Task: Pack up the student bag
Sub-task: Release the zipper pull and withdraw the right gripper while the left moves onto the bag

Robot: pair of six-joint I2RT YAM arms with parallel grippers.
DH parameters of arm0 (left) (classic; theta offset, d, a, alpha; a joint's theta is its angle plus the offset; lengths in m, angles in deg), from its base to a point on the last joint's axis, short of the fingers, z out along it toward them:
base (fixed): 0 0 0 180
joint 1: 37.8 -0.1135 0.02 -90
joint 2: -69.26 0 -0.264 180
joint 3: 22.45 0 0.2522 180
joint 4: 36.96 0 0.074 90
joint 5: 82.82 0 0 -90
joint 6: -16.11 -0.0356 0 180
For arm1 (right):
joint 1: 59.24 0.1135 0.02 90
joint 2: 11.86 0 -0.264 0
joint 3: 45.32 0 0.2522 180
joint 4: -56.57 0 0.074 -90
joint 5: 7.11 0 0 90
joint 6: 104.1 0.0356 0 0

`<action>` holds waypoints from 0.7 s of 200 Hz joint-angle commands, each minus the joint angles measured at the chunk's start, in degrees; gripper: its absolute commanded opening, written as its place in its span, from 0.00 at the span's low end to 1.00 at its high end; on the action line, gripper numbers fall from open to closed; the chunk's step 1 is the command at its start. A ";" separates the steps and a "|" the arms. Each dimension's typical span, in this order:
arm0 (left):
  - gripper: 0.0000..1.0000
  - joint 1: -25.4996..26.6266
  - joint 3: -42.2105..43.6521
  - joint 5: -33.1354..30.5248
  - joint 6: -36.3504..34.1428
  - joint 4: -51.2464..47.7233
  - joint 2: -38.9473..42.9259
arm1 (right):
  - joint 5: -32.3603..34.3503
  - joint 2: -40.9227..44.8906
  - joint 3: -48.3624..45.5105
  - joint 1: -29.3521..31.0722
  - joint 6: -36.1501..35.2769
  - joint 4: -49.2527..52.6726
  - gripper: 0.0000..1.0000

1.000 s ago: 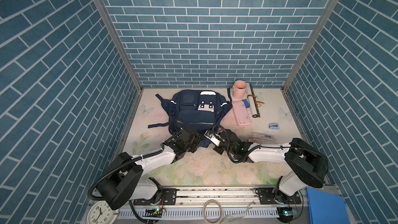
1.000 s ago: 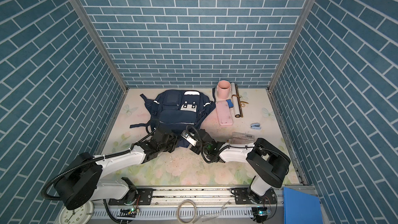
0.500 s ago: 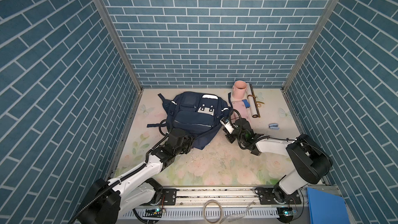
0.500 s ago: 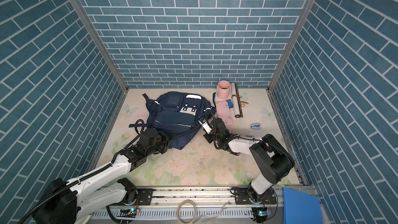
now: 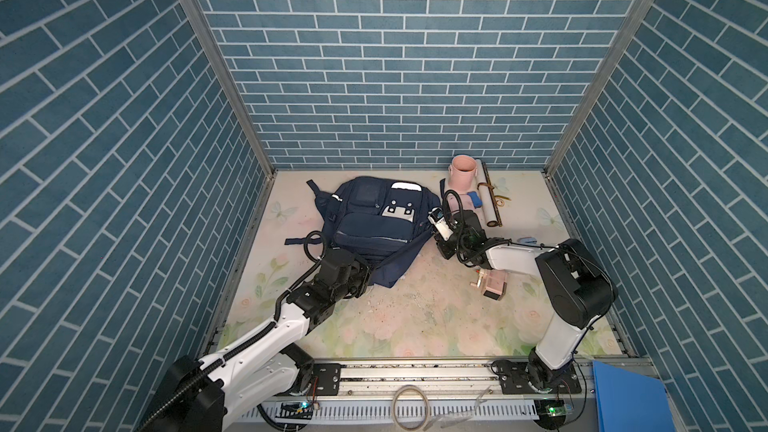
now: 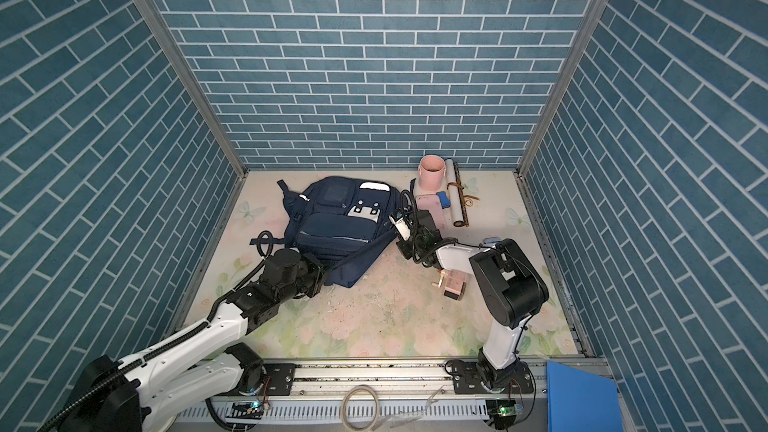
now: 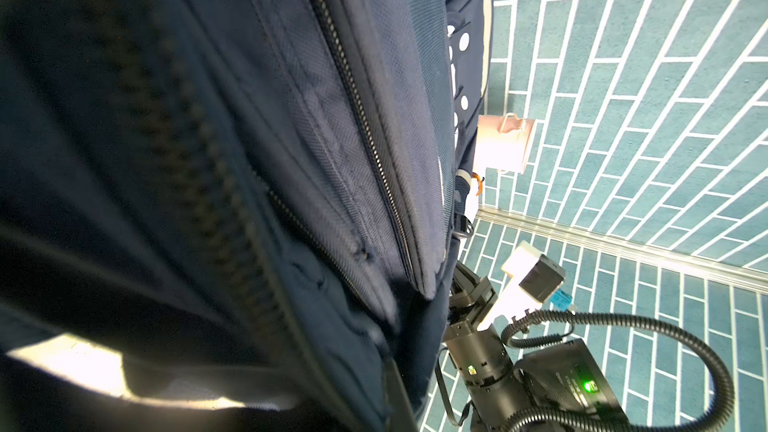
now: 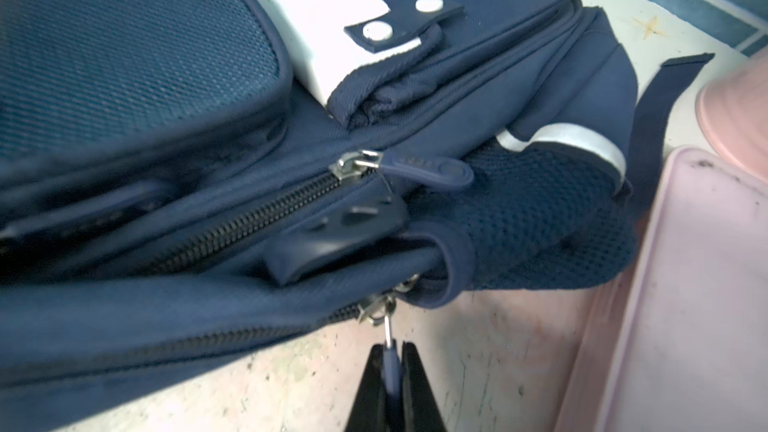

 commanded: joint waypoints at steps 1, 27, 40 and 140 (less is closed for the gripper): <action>0.00 -0.59 0.66 -1.76 -0.19 -0.21 1.86 | 6.61 -2.11 2.90 -3.14 2.29 0.86 0.00; 0.00 -0.44 1.24 -1.58 0.38 1.05 1.68 | 7.24 -3.47 4.89 -3.25 2.12 2.39 0.00; 0.00 -0.17 1.25 -1.89 0.06 1.63 1.42 | 4.71 -2.59 4.17 -3.25 1.29 1.43 0.00; 0.52 2.37 -20.52 -9.38 -44.04 -21.03 -10.51 | -8.24 21.44 -12.03 -3.15 3.55 -1.90 0.48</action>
